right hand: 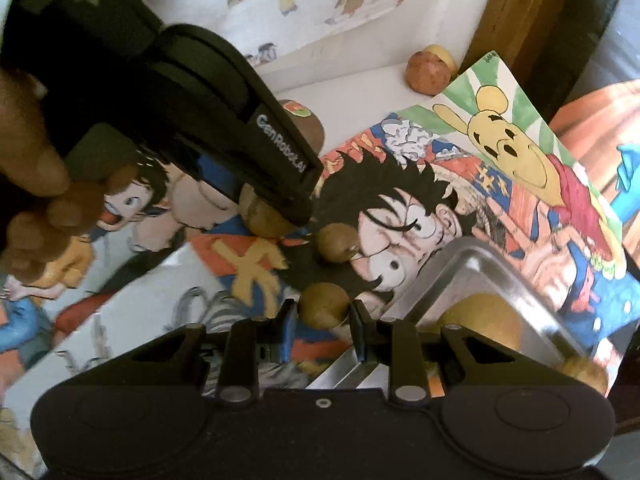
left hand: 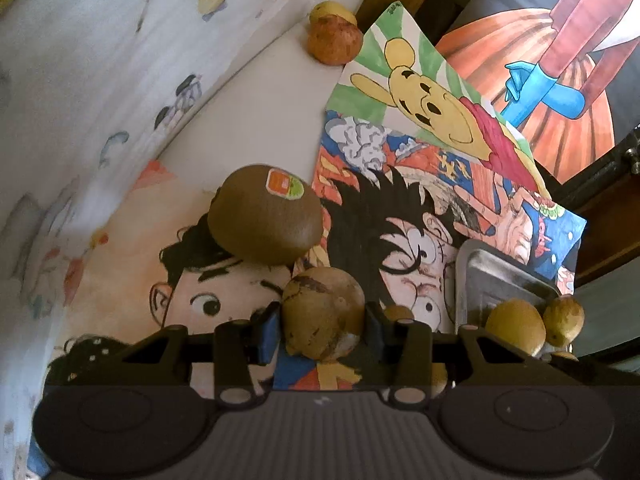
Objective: Organize fruits
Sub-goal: 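Grasp the brown round fruit with the left tool while the right tool grasps the small brown berry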
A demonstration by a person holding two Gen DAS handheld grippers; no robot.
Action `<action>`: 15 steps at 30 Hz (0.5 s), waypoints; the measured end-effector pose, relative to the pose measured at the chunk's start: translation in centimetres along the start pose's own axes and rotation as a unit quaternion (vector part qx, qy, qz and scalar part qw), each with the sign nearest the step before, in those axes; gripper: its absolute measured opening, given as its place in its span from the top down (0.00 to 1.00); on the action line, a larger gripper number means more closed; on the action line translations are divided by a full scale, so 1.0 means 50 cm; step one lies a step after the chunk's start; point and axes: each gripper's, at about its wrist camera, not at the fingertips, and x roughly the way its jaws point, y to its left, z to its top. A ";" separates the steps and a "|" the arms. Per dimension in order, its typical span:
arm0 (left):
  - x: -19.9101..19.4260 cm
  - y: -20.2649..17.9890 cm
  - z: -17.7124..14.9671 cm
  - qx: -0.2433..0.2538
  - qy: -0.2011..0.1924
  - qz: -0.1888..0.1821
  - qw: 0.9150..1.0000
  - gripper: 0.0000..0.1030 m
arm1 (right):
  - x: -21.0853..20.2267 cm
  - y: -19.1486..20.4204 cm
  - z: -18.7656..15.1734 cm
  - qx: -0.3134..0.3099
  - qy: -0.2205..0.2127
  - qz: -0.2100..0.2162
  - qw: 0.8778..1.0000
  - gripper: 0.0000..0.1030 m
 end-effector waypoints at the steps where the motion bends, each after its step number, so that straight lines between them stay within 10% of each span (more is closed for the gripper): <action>1: -0.002 0.000 -0.003 -0.001 0.002 0.000 1.000 0.54 | -0.011 0.004 -0.006 0.005 -0.004 0.002 1.000 0.71; 15: -0.077 -0.015 -0.096 0.043 0.017 -0.021 0.999 0.55 | -0.160 0.003 -0.114 0.089 -0.038 -0.021 0.995 0.71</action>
